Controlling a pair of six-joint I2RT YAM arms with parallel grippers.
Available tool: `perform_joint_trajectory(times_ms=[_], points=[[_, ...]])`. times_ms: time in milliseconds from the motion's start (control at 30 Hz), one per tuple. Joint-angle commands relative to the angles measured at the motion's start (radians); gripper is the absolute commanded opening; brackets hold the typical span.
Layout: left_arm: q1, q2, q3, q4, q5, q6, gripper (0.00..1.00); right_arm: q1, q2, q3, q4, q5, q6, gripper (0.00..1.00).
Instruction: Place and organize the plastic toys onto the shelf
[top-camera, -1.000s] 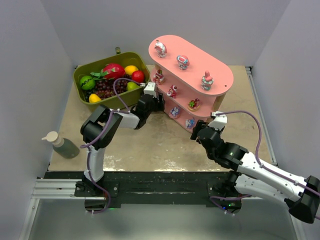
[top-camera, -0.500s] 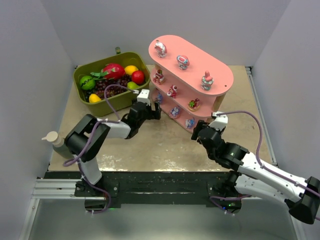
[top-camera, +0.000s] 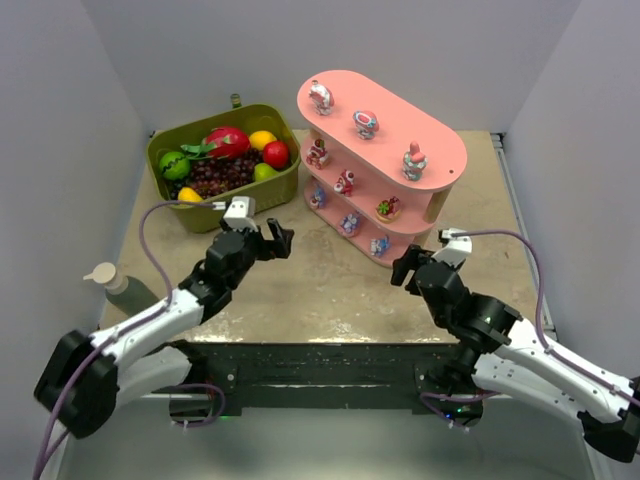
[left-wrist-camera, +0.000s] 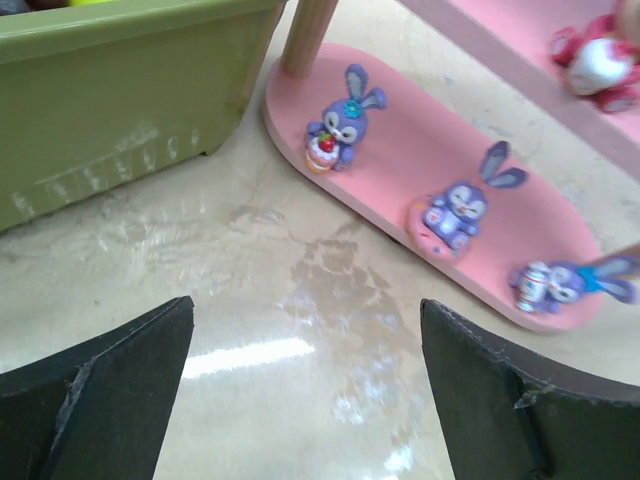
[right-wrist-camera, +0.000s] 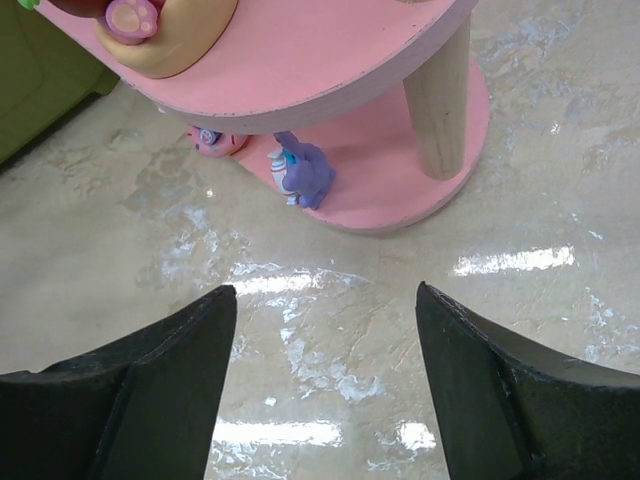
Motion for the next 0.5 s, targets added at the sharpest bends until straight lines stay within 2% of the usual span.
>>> perform_joint_trajectory(times_ms=[0, 67, 167, 333, 467], points=[[-0.013, -0.225, -0.041, -0.302, 0.047, -0.090, 0.98, -0.004, -0.046, 0.054, -0.093, -0.044, 0.020, 0.76], [-0.016, -0.346, -0.044, -0.454, 0.024, -0.134, 0.98, -0.003, -0.078, 0.055, -0.104, -0.072, 0.038, 0.76], [-0.016, -0.501, -0.043, -0.584, 0.049, -0.133, 1.00, -0.001, -0.115, 0.078, -0.133, -0.081, 0.047, 0.77], [-0.058, -0.704, -0.017, -0.694, 0.051, -0.192, 0.99, -0.003, -0.177, 0.179, -0.240, -0.058, 0.038, 0.77], [-0.061, -0.772, -0.001, -0.752, 0.036, -0.206, 1.00, -0.003, -0.239, 0.227, -0.311, -0.054, 0.027, 0.78]])
